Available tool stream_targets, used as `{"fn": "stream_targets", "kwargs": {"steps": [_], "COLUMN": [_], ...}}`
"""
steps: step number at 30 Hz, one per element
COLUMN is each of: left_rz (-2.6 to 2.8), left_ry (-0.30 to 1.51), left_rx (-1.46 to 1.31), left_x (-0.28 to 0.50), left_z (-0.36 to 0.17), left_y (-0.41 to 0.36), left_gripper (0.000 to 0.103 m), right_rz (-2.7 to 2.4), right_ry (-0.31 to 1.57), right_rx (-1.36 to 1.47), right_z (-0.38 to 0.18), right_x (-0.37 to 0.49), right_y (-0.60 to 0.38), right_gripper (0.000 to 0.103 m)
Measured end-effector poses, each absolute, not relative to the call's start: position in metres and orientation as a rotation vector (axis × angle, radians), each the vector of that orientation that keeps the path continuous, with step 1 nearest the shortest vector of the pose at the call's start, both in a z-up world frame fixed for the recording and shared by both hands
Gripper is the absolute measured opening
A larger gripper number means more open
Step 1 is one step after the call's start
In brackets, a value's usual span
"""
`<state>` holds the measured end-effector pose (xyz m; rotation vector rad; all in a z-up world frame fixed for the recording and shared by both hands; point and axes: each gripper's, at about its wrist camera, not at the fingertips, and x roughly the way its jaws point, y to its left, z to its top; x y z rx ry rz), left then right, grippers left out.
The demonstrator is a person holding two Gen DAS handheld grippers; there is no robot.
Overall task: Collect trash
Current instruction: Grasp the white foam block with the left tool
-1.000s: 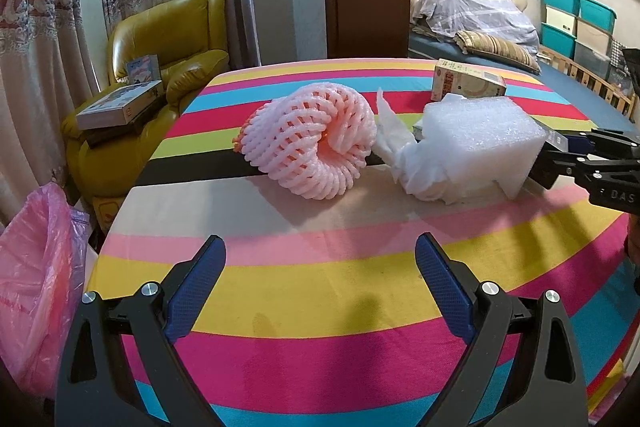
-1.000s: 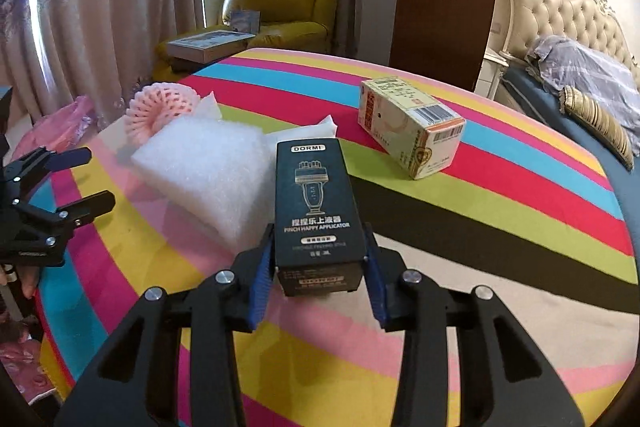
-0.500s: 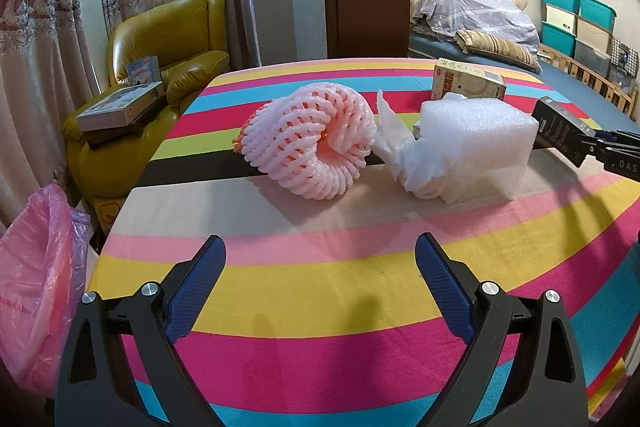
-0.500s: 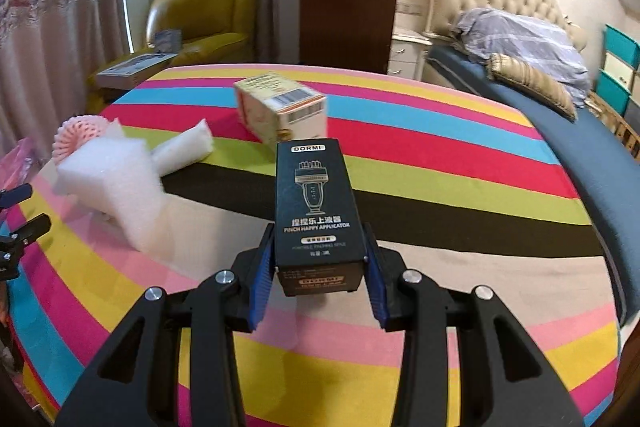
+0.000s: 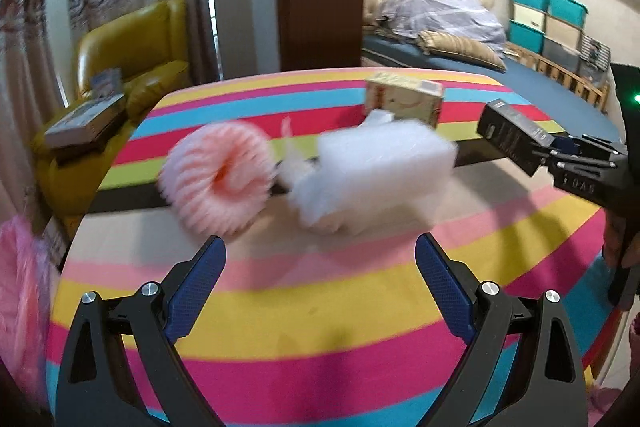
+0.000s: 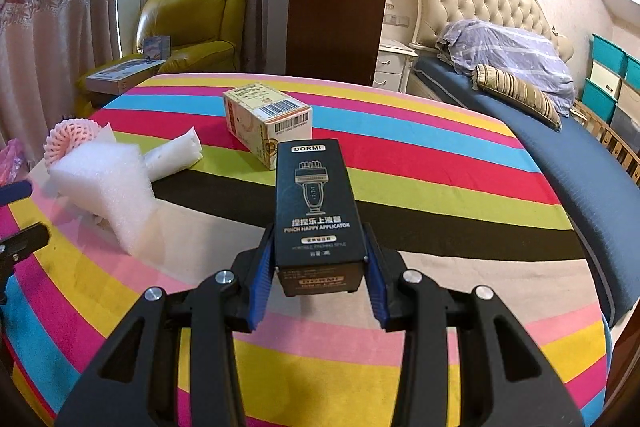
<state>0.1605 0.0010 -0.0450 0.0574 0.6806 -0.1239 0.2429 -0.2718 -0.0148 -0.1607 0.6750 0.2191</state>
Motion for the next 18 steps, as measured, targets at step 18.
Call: {"fn": "stream_targets", "kwargs": {"steps": [18], "left_rz": [-0.072], "left_ry": [0.709], "left_rx": [0.105], "left_x": [0.215], "left_z": [-0.043], "left_y": [-0.06], "left_gripper": [0.089], "right_rz": [0.227], "right_ry": [0.663], "right_rx": [-0.093], "right_z": [-0.014], "right_x": [0.244], "right_y": [-0.279], "right_gripper": [0.04]}}
